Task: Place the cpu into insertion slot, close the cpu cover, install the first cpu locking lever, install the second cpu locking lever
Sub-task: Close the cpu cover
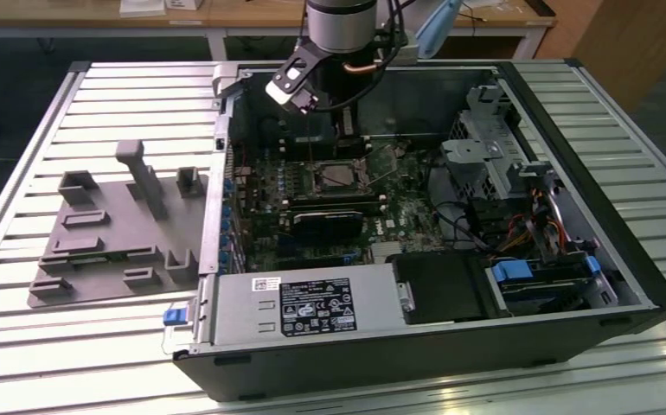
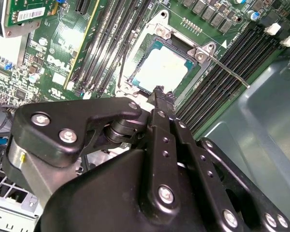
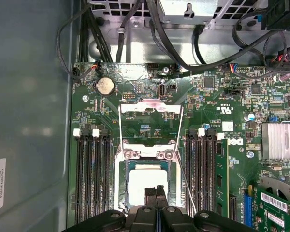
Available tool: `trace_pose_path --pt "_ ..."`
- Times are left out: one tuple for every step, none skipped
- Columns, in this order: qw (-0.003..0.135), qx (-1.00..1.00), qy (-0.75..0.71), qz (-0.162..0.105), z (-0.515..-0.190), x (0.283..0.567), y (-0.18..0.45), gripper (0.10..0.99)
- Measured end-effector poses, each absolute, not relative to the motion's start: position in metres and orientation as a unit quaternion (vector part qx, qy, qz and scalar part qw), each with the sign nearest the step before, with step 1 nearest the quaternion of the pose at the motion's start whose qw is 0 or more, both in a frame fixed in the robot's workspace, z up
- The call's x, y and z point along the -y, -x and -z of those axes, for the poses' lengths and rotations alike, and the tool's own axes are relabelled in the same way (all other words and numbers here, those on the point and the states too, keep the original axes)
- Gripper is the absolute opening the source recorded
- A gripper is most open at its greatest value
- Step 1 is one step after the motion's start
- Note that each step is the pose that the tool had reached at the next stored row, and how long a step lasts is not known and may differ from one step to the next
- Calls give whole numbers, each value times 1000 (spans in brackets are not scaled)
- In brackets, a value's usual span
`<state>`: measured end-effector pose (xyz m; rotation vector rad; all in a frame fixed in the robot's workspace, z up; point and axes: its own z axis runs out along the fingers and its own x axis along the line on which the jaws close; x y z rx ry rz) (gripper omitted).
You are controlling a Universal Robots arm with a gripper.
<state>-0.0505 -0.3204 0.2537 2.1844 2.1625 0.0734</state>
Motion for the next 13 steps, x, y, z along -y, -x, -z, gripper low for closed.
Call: trace_pose_path --pt "33 -703 -710 -24 -254 320 50 102" --pt "33 -703 -710 -24 -254 320 50 102" --pt "33 -703 -710 -24 -254 320 50 102" --pt "33 -703 -710 -24 -254 320 49 102" --pt "33 -703 -710 -24 -254 320 46 102" --pt "33 -703 -710 -24 -254 320 43 102" --pt "33 -703 -710 -23 -254 320 40 102" --pt "33 -703 -710 -23 -254 320 35 102" --pt "33 -703 -710 -23 -254 320 32 102" --pt "33 -703 -710 -23 -254 320 28 102" --pt "32 -703 -710 -23 -254 320 24 102" --pt "32 -703 -710 -23 -254 320 20 102" --pt "32 -703 -710 -23 -254 320 16 102"
